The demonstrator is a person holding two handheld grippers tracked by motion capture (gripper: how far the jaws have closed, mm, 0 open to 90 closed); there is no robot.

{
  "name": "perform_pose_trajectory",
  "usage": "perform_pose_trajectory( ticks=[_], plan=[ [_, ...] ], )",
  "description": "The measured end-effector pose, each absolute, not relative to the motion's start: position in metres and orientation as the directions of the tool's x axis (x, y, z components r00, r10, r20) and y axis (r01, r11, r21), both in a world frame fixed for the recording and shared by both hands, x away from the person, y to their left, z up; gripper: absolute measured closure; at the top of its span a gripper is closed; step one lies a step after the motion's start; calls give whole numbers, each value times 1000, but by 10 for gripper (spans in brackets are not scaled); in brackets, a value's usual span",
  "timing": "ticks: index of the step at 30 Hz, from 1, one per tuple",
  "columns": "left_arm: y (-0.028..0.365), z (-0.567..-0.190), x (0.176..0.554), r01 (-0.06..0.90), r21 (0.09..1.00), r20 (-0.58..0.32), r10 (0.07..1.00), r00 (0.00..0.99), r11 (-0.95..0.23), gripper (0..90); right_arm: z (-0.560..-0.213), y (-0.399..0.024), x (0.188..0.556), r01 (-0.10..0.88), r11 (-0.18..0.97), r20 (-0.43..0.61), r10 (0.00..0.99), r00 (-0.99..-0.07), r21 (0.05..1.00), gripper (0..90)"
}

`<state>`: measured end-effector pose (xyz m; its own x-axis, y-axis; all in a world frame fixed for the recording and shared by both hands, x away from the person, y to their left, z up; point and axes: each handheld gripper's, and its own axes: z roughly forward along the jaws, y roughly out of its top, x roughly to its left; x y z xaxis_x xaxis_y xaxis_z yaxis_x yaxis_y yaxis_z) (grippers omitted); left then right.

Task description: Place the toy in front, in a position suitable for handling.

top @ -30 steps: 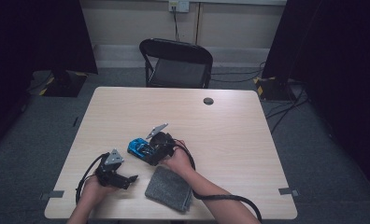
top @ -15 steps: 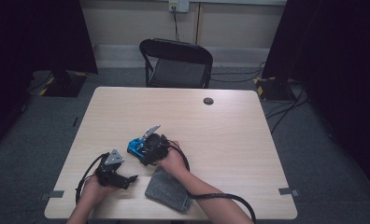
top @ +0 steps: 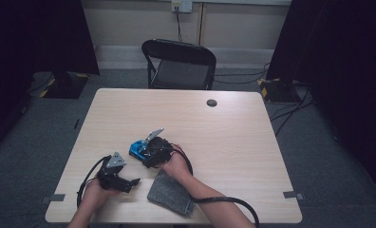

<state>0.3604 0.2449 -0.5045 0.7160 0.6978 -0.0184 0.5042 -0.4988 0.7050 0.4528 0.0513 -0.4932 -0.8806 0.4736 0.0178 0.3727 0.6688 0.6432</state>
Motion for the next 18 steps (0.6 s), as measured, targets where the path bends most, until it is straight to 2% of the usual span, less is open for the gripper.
perform_pose_trajectory(
  ticks=[5,6,11,18],
  plan=[
    [245,-504,360,504,705,-18,698,716,-499,0,-494,49,452,372,658,20,477,-879,654,254],
    [245,-504,360,504,705,-18,698,716,-499,0,-494,47,453,373,661,34,466,-884,651,219],
    [245,-504,360,504,705,-18,698,716,-499,0,-493,41,453,366,678,34,450,-892,638,161],
    [245,-504,360,504,705,-18,698,716,-499,0,-490,33,451,359,694,25,442,-897,624,149]
  ],
)
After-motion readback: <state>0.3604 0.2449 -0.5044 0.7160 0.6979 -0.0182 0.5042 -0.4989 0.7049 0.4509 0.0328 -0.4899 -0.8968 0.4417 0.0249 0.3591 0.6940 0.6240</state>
